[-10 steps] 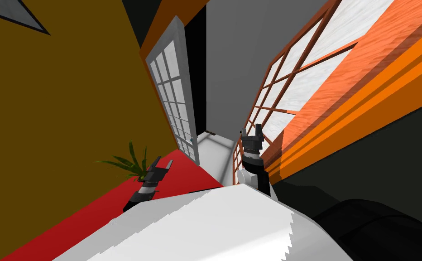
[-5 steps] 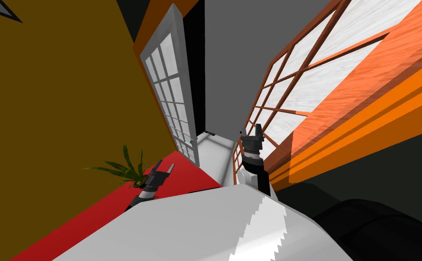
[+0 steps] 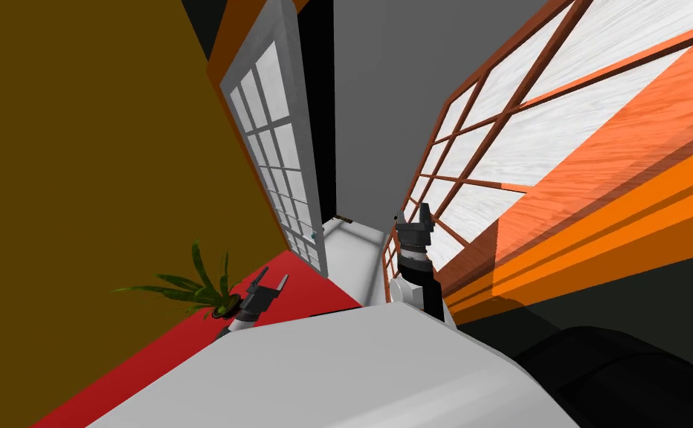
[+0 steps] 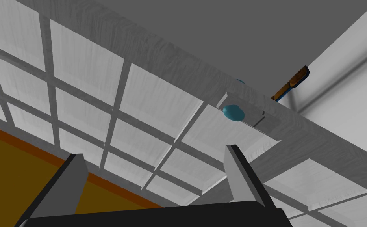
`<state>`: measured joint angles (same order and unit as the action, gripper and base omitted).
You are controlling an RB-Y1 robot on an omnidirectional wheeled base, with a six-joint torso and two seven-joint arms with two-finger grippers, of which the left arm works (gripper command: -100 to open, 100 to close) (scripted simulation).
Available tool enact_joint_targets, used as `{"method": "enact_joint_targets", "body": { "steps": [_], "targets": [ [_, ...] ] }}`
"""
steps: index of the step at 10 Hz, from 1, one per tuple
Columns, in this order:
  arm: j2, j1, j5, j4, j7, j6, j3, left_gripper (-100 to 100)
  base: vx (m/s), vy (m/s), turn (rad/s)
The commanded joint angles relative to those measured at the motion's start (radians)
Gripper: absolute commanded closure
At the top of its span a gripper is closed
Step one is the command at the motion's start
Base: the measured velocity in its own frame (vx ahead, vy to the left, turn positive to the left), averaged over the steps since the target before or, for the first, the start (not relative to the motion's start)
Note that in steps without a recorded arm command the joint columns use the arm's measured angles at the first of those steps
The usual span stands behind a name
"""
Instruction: Push the door open
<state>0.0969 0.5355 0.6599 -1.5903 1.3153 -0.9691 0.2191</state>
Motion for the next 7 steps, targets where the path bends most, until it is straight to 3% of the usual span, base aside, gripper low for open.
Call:
{"method": "enact_joint_targets", "body": {
  "steps": [1, 7],
  "targets": [
    [-0.005, -0.001, 0.019, 0.032, 0.045, -0.027, 0.006, -100, 0.082, 0.038, -0.051],
    [-0.016, 0.002, 0.087, 0.121, 0.209, -0.102, 0.026, -100, 0.093, 0.051, -0.046]
  ]
}}
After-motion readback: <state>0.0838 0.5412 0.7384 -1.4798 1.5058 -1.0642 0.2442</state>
